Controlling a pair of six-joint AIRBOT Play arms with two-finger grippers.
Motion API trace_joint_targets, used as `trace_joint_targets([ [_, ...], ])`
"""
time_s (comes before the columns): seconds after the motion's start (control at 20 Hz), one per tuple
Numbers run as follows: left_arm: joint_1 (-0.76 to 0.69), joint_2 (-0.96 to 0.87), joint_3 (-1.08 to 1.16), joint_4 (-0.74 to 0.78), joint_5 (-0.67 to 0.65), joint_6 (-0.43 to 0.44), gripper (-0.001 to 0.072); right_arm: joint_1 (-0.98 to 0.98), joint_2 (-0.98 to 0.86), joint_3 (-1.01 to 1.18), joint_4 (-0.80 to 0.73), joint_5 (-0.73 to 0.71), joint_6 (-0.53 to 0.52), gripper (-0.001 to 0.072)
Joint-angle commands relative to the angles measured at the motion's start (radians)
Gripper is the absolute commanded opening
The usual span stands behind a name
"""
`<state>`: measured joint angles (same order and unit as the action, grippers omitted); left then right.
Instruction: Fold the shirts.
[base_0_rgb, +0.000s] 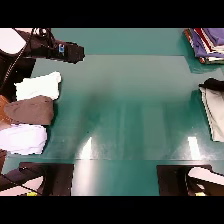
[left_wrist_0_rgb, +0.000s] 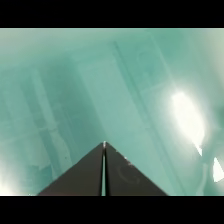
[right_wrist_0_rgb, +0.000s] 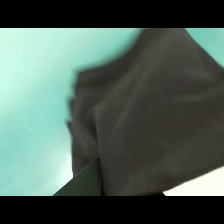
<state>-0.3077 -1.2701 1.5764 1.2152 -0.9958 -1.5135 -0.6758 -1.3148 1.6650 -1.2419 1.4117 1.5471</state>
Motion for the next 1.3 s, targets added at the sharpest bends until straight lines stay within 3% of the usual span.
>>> trace_joint_targets([
  [0.0, 0.000, 0.000, 0.000, 0.002, 0.000, 0.015, 0.0024, -0.059, 0.121, -0.210, -0.122, 0.061, 0.000, 0.0015],
  [0.05, 0.000, 0.000, 0.000, 0.002, 0.000, 0.030, 0.0024, -0.075, 0.161, -0.283, -0.157, 0.067, 0.000, 0.0020],
  [0.1, 0.000, 0.000, 0.000, 0.002, 0.000, 0.030, 0.0023, -0.091, 0.203, -0.358, -0.184, 0.066, 0.000, 0.0137],
  [0.2, 0.000, 0.000, 0.000, 0.002, -0.002, 0.030, 0.0024, -0.133, 0.276, -0.487, -0.229, 0.063, 0.000, 0.0641],
  [0.25, 0.000, 0.000, 0.000, 0.002, -0.003, 0.030, 0.0024, -0.160, 0.305, -0.534, -0.225, 0.058, 0.001, 0.0687],
  [0.4, 0.000, 0.000, 0.000, 0.002, -0.011, 0.030, 0.0024, -0.228, 0.386, -0.601, -0.171, 0.034, 0.054, 0.0673],
  [0.55, 0.000, 0.000, 0.000, 0.001, -0.010, 0.029, 0.0025, -0.196, 0.462, -0.603, 0.103, -0.031, 0.046, 0.0672],
  [0.7, 0.000, 0.000, 0.000, 0.000, -0.017, 0.028, 0.0024, -0.013, 0.513, -0.603, 0.258, -0.135, 0.031, 0.0672],
  [1.0, 0.000, 0.000, 0.000, -0.008, -0.018, 0.028, 0.0024, 0.496, 0.477, -0.590, 0.242, -0.218, 0.030, 0.0650],
  [1.05, 0.000, 0.000, 0.000, -0.008, -0.008, 0.028, 0.0024, 0.557, 0.456, -0.579, 0.236, -0.217, 0.030, 0.0561],
  [1.2, 0.000, 0.000, 0.000, -0.008, -0.006, 0.028, 0.0025, 0.724, 0.391, -0.537, 0.159, -0.215, 0.030, 0.0015],
  [1.25, 0.000, 0.000, 0.000, -0.008, -0.006, 0.028, 0.0024, 0.766, 0.373, -0.522, 0.129, -0.215, 0.030, 0.0016],
])
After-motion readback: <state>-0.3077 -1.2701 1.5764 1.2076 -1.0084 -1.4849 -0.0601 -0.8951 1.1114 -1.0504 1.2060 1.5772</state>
